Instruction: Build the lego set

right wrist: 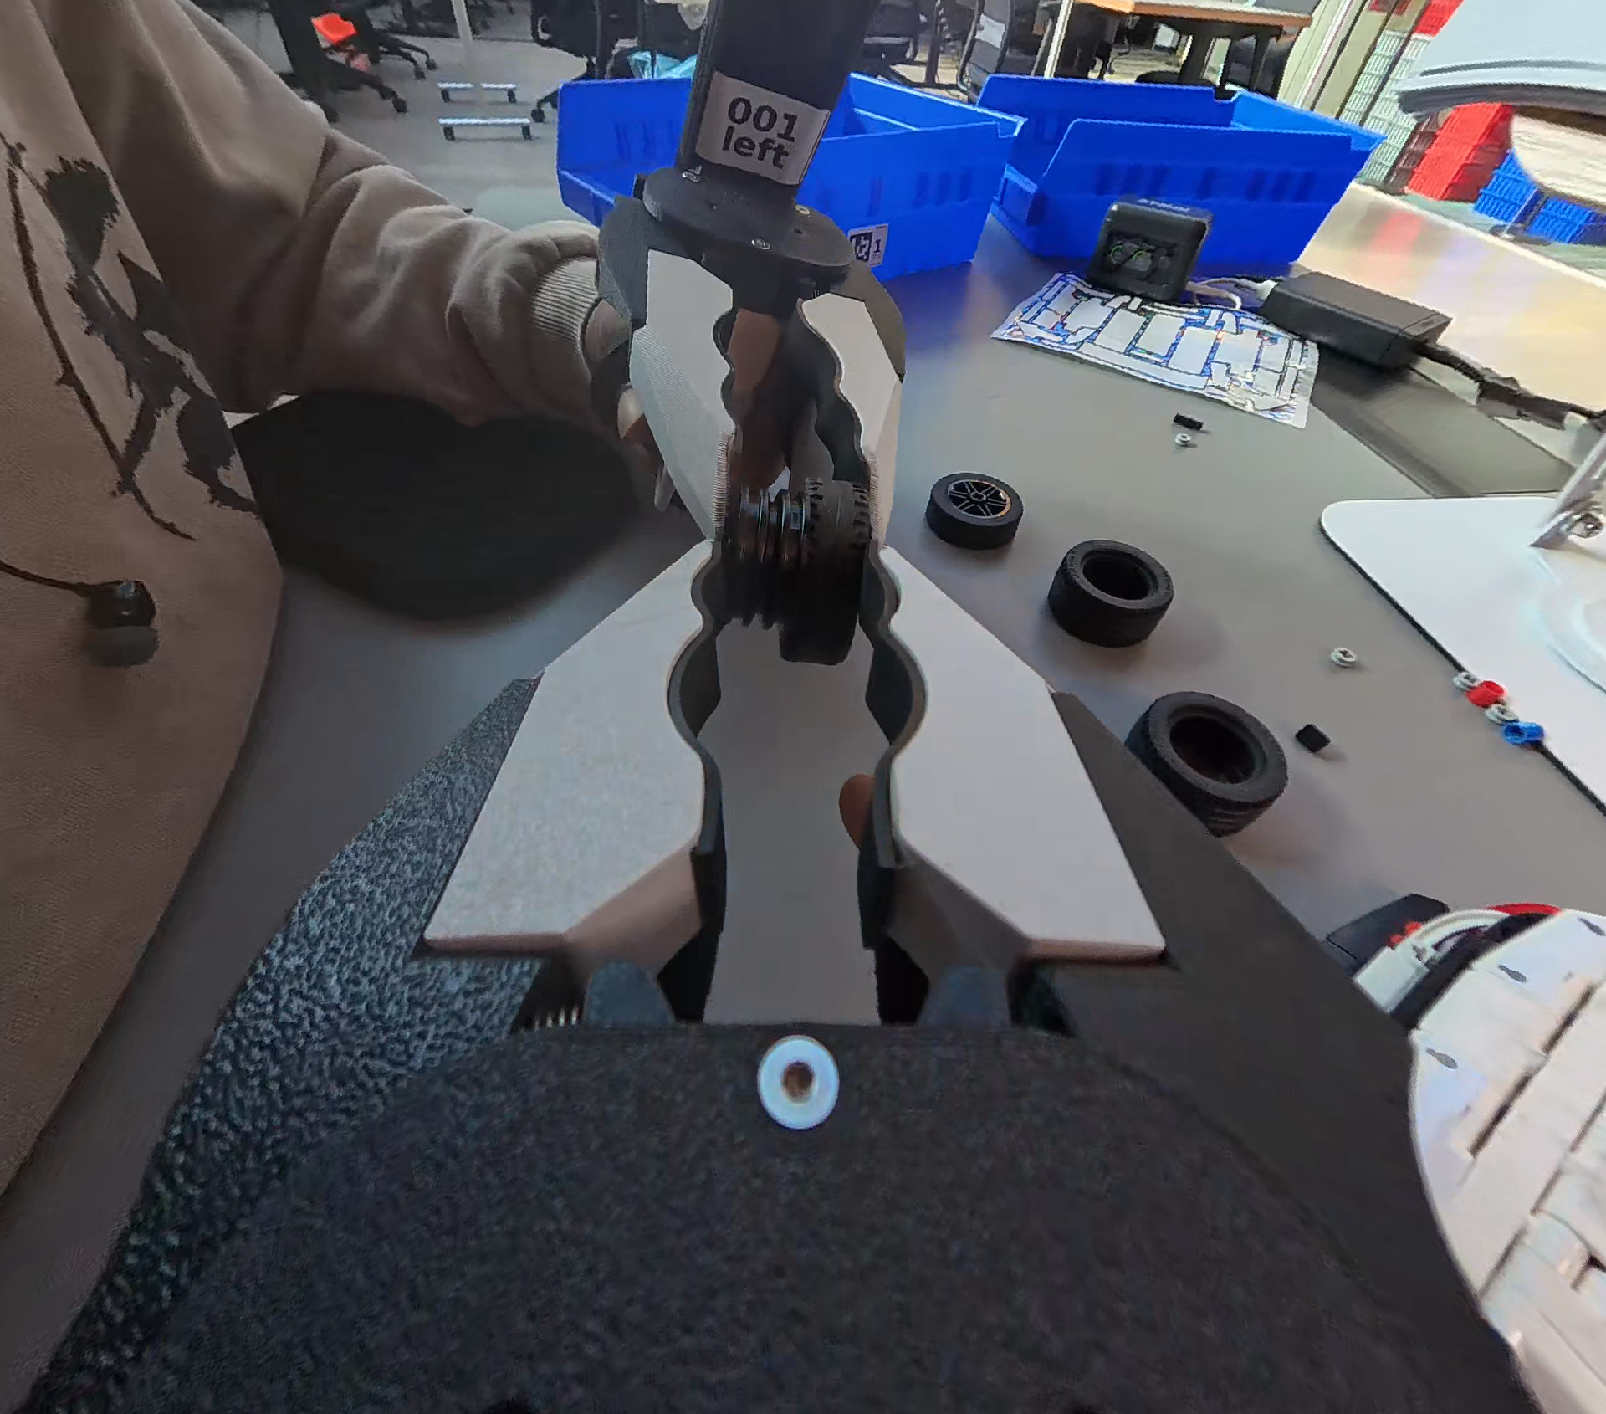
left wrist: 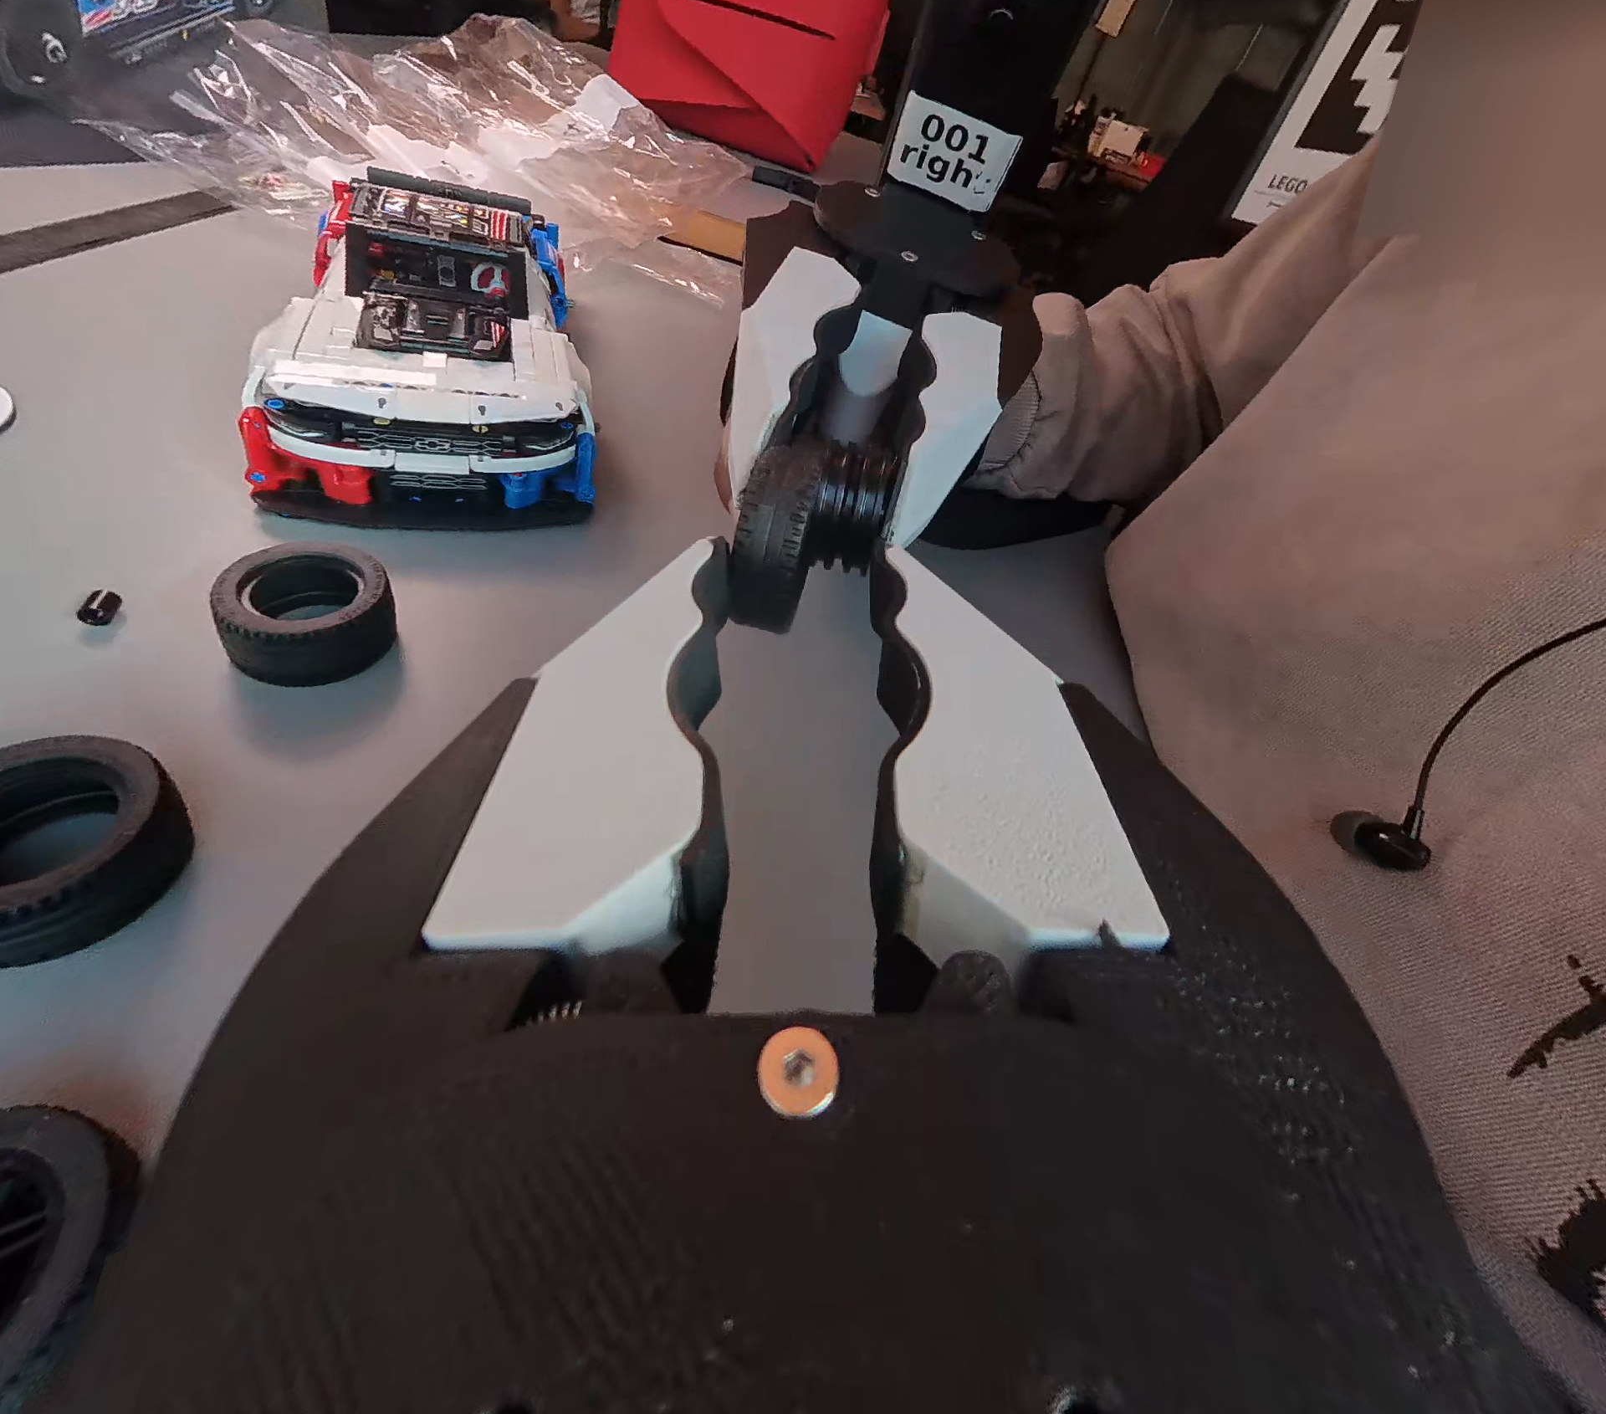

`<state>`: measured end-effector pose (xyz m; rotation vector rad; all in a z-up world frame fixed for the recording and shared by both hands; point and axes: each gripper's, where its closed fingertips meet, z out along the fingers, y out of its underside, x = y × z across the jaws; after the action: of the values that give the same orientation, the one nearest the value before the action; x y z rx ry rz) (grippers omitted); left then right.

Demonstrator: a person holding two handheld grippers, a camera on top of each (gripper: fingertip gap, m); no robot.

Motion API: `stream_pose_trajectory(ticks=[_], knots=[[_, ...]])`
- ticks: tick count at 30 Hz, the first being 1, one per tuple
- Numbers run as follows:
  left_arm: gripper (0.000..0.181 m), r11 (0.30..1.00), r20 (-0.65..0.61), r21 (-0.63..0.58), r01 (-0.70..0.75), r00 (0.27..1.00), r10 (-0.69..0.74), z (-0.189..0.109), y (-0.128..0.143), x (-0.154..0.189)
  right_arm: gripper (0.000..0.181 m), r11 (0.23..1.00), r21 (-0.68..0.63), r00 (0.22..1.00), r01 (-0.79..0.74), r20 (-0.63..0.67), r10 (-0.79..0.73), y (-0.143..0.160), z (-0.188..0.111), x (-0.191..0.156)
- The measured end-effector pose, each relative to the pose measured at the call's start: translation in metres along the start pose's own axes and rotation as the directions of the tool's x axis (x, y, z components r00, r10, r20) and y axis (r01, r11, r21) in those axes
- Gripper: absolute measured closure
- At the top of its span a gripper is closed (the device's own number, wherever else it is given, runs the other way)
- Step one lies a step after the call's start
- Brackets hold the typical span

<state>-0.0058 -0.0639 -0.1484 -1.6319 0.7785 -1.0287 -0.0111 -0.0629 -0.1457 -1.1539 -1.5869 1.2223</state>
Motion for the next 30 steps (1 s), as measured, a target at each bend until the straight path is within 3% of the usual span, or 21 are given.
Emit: stream_pose_trajectory(ticks=[6, 8, 12, 15, 17, 20, 23, 25, 28, 30], knots=[[0.156, 1.0, -0.041, 0.004, 0.027, 0.999, -0.027, -0.004, 0.003, -0.001, 0.153, 0.999, 0.028, 0.999, -0.035, 0.038, 0.034, 0.0, -0.002, -0.002], [0.167, 0.999, -0.049, 0.004, 0.047, 0.998, -0.047, -0.004, 0.003, -0.001, 0.152, 0.995, 0.031, 0.992, -0.096, 0.081, 0.094, 0.0, -0.002, -0.006], [0.168, 0.991, -0.036, -0.054, 0.123, 0.991, -0.125, 0.001, 0.013, -0.005, 0.152, 0.978, -0.004, 0.974, -0.207, 0.096, 0.207, 0.009, -0.002, -0.002], [0.168, 0.931, -0.021, -0.16, 0.329, 0.942, -0.336, 0.004, 0.032, -0.011, 0.152, 0.908, -0.152, 0.906, -0.389, 0.113, 0.408, 0.031, 0.001, -0.002], [0.167, 0.902, 0.035, -0.238, 0.361, 0.931, -0.363, 0.005, 0.049, -0.017, 0.153, 0.797, -0.286, 0.81, -0.531, 0.106, 0.577, 0.051, 0.001, -0.007], [0.148, 0.929, 0.073, -0.293, 0.227, 0.974, -0.215, 0.005, 0.054, -0.017, 0.154, 0.674, -0.374, 0.708, -0.637, 0.065, 0.704, 0.068, -0.001, -0.012], [0.137, 0.946, 0.053, -0.312, -0.087, 0.993, 0.109, 0.01, 0.047, -0.005, 0.155, 0.597, -0.382, 0.628, -0.705, 0.055, 0.776, 0.065, -0.003, -0.011], [0.135, 0.905, 0.07, -0.324, -0.277, 0.947, 0.314, 0.015, 0.046, -0.002, 0.155, 0.567, -0.389, 0.591, -0.726, 0.068, 0.803, 0.062, -0.001, -0.014], [0.135, 0.832, 0.071, -0.355, -0.427, 0.875, 0.479, 0.026, 0.051, 0.001, 0.155, 0.524, -0.388, 0.536, -0.758, 0.088, 0.84, 0.059, 0.005, -0.018], [0.15, 0.793, 0.072, -0.371, -0.483, 0.837, 0.543, 0.029, 0.053, -0.001, 0.155, 0.529, -0.391, 0.545, -0.753, 0.08, 0.834, 0.062, 0.009, -0.018]])
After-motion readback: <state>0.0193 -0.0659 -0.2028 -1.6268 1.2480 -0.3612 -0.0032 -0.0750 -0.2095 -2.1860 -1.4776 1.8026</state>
